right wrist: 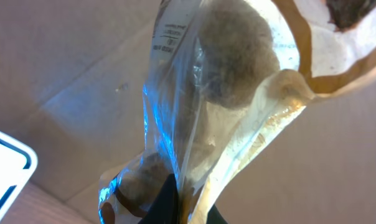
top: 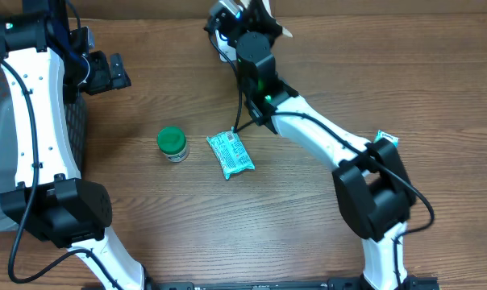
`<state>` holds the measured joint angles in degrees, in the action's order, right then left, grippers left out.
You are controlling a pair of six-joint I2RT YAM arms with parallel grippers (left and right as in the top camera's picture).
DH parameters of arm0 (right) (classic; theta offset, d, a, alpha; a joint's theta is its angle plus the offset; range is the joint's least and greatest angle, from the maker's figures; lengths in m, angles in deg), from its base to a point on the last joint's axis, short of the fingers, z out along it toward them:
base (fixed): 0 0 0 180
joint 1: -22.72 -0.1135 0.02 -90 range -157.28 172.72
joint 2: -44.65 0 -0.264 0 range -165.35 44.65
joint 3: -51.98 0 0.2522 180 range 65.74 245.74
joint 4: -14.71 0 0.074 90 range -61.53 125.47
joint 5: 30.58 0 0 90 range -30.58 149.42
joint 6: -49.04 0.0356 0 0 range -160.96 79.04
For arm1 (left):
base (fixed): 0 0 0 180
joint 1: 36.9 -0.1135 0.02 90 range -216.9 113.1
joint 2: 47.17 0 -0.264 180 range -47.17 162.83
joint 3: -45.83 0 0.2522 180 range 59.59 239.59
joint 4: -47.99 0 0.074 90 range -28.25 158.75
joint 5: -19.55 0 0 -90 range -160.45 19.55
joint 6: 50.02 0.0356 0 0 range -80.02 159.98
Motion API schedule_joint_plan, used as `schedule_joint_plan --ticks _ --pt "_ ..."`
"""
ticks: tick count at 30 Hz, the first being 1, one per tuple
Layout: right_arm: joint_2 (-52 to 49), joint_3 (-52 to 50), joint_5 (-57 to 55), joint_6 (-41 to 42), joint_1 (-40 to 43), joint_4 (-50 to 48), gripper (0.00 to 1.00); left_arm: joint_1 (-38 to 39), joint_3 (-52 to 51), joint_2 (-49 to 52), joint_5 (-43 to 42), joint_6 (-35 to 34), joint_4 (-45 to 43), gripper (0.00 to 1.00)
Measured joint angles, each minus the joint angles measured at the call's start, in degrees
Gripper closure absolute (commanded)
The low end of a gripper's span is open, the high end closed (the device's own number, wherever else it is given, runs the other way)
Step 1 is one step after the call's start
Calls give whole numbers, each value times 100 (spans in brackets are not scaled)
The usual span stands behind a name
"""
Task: Scan the item barcode
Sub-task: 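Lift the plastic bag up to the white scanner, then hold the plastic bag in front of the scanner with the right gripper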
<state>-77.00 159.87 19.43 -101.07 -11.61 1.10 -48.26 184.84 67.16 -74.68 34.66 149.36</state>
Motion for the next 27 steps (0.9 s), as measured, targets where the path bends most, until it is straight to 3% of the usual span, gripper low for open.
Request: schedule_joint_plan --ticks 9,15,27 --pt "-1019 236 -4 -1067 39 9 96 0 0 0 -2 0 0 1" --pt "-1563 234 -4 -1211 57 -9 96 0 0 0 0 0 0 1" --pt "-1611 234 -4 -1215 94 94 96 0 0 0 0 0 0 0"
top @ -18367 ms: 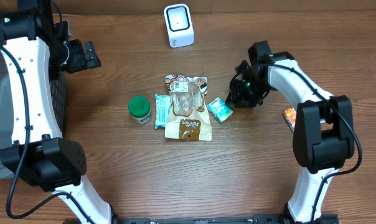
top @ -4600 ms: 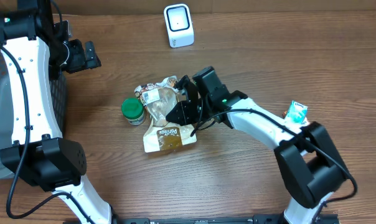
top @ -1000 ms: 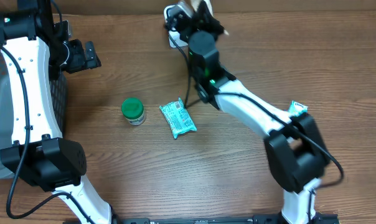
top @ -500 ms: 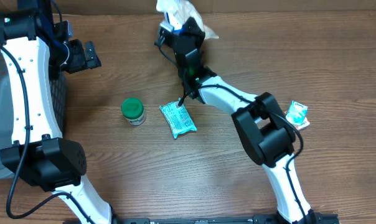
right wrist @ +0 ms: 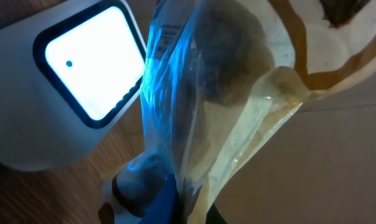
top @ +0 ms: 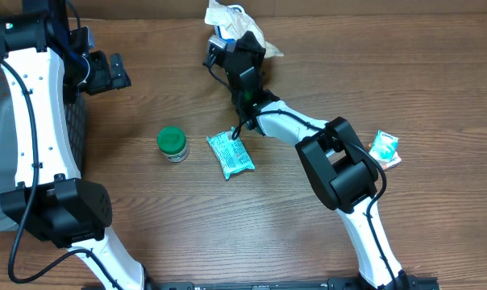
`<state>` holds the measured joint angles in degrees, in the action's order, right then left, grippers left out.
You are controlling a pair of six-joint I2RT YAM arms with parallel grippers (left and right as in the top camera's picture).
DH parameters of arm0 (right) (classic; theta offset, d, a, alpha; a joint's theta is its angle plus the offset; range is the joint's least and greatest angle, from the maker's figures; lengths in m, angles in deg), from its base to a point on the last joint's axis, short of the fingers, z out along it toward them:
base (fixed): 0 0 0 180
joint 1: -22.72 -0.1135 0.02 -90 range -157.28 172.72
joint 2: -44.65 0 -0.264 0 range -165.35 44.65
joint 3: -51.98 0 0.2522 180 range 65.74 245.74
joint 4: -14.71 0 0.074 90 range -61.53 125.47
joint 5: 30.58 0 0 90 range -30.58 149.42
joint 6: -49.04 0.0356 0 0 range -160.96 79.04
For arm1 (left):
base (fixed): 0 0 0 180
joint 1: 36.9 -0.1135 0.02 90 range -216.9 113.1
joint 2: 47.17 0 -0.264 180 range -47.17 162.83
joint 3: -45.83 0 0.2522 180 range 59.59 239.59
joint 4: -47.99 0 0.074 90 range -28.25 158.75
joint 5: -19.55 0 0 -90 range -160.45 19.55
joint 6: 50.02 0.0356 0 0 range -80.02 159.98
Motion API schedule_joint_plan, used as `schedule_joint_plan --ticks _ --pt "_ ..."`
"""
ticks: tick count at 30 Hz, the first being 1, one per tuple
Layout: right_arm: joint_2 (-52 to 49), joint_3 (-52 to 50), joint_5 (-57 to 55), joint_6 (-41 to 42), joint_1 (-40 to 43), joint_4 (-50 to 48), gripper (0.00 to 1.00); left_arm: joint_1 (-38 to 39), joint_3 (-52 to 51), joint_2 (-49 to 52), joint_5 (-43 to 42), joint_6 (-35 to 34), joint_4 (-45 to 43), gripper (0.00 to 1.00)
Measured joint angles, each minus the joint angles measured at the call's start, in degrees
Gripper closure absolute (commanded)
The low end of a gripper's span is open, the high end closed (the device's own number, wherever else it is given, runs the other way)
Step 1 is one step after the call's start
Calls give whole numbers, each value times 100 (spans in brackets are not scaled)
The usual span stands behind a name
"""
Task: Scan the item barcode
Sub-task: 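Hold the plastic bag in front of the scanner with the right gripper, then carry the bag right and set it on the Kleenex packs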
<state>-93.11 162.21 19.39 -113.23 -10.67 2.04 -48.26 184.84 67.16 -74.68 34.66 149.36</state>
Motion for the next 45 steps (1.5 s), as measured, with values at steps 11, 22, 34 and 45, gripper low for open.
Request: schedule_joint_plan --ticks 11,22,34,45 --pt "11 0 -332 79 -13 35 96 0 0 0 0 2 0 0" --pt "1644 13 -699 1460 -157 1974 96 0 0 0 0 2 0 0" --pt "3838 66 3095 5005 -48 6837 96 0 0 0 -2 2 2 0" --pt "4426 66 6579 6655 2153 8883 96 0 0 0 0 2 0 0"
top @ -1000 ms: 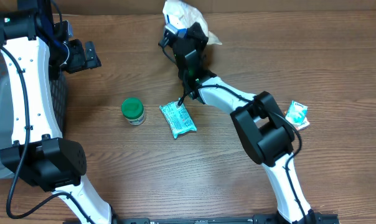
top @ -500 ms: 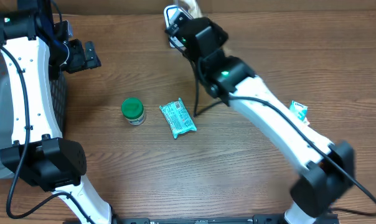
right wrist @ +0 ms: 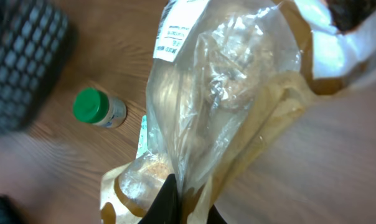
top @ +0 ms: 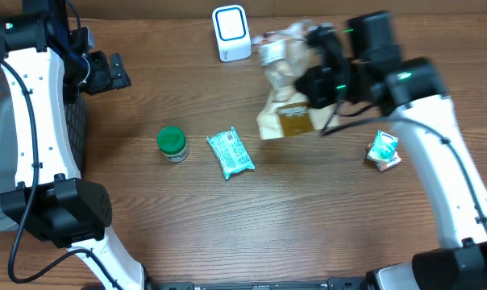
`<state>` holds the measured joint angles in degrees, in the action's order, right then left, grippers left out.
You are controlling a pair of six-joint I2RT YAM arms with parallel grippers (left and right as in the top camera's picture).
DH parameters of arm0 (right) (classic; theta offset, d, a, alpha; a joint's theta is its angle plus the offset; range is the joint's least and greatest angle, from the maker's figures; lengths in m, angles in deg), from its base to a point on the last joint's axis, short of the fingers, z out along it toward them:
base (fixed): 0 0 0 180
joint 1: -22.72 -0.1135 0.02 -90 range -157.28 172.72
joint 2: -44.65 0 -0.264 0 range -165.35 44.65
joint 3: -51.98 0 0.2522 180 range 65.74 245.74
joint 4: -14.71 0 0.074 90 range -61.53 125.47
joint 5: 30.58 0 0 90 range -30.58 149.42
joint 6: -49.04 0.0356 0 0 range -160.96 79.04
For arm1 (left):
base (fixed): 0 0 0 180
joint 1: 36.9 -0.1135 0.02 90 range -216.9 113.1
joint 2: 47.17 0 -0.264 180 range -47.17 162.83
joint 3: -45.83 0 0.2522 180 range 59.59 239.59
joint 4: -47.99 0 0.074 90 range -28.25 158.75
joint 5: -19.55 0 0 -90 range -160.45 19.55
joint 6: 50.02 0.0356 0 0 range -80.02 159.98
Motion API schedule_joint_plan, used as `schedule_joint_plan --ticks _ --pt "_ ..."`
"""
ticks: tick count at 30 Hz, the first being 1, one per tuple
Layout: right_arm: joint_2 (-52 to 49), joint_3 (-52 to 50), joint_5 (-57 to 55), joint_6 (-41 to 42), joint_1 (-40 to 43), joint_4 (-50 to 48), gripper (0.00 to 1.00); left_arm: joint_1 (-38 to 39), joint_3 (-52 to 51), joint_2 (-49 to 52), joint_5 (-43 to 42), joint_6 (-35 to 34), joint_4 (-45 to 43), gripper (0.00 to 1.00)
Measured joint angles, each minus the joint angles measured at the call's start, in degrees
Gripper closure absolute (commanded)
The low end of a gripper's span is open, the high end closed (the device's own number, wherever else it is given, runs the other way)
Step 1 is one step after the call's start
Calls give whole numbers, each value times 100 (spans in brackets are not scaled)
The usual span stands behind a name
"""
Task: Scan the item barcode
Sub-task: 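Carry the bag right and set it on the Kleenex packs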
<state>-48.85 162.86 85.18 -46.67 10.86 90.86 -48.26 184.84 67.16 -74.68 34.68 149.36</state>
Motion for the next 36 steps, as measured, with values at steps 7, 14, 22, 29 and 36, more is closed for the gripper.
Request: schedule_joint_plan --ticks 7,14,22,29,36 --pt "-131 -221 503 629 1777 57 96 0 0 0 0 0 0 1" --pt "-562 -1401 111 1589 2997 -1102 96 0 0 0 0 -2 0 0" --pt "-767 -2302 -59 2144 3475 -1886 67 0 0 0 0 0 0 0" --pt "-767 -2306 -133 2286 3506 -1864 23 0 0 0 0 0 0 0" --pt "-765 -2304 -142 2483 3508 -1325 23 0 0 0 0 -2 2 0"
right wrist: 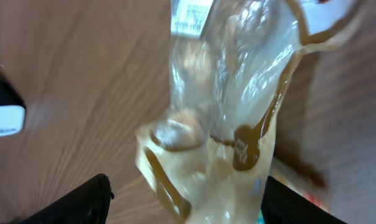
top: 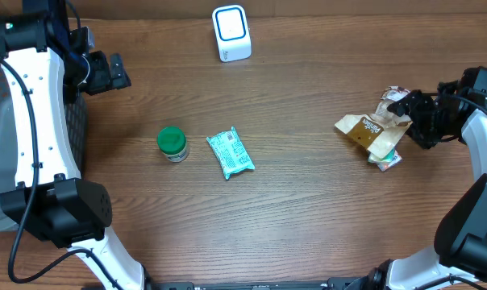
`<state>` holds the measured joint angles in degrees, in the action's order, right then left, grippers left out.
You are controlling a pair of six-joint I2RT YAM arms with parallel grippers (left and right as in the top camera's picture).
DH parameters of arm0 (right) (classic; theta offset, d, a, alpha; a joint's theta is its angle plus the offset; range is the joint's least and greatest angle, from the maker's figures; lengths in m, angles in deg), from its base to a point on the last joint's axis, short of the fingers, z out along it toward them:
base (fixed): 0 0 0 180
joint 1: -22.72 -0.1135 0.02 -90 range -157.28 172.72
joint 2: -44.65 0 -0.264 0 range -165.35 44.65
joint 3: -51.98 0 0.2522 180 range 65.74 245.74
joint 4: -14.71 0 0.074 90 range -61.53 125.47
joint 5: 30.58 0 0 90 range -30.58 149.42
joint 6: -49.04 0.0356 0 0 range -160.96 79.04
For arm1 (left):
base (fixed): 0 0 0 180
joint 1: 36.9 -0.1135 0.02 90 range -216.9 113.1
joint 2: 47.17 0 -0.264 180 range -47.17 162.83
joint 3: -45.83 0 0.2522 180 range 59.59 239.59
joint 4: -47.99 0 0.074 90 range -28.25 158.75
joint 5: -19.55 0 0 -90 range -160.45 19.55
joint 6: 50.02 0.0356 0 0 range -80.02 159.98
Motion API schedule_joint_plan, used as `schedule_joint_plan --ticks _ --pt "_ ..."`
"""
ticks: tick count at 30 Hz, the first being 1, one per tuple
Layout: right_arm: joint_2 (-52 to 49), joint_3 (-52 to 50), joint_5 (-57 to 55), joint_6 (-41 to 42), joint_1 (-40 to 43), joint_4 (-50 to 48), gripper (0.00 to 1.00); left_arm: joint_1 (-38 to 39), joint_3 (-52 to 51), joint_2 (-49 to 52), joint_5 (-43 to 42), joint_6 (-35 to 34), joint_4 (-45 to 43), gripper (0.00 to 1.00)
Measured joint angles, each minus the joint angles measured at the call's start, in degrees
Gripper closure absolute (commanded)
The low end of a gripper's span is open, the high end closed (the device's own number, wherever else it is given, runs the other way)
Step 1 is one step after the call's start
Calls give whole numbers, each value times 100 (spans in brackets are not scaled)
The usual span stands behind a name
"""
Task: Scan the item barcode
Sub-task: 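Carry the bag right and set it on the Kleenex packs, then reach the right gripper to the flat green packet and grasp it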
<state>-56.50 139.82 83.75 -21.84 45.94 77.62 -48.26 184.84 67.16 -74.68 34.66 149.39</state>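
A clear and brown plastic bag [top: 371, 130] with a white label lies on the wooden table at the far right; in the right wrist view the bag [right wrist: 225, 106] fills the middle. My right gripper [top: 411, 121] is open, its black fingers [right wrist: 82, 200] spread wide on either side of the bag's near end and not closed on it. The white, blue-rimmed scanner [top: 231, 32] stands at the table's back edge, and the scanner [right wrist: 2, 113] shows at the left edge of the wrist view. My left gripper [top: 113, 71] hangs at the far left, open and holding nothing.
A green-capped bottle [top: 172, 143] and a teal packet [top: 230, 153] lie left of centre. A small teal box [top: 387, 161] pokes out from under the bag. A dark mesh basket [top: 76, 129] stands along the left edge beneath the left arm.
My right gripper, which held the bag in the air right of the scanner, now stands open at the far right. The bag lies on the table over the small teal box.
My right gripper held the bag up at the back of the table by the scanner. Then the bag was right in front of the scanner's lit window. After that it hung to the right of the scanner, and now it rests, let go, at the right side.
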Motion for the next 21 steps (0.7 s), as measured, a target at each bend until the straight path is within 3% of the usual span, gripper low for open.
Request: schedule_joint_plan --ticks 9,12,18,21 --pt "673 313 -409 35 -11 968 18 0 0 0 0 2 -2 1" --pt "1147 428 -481 35 -57 1113 10 0 0 0 0 2 -2 0" --pt "1488 470 -96 -278 -723 1213 11 0 0 0 0 2 -2 1" --pt "1362 470 90 -398 -1368 1178 18 0 0 0 0 0 -2 0"
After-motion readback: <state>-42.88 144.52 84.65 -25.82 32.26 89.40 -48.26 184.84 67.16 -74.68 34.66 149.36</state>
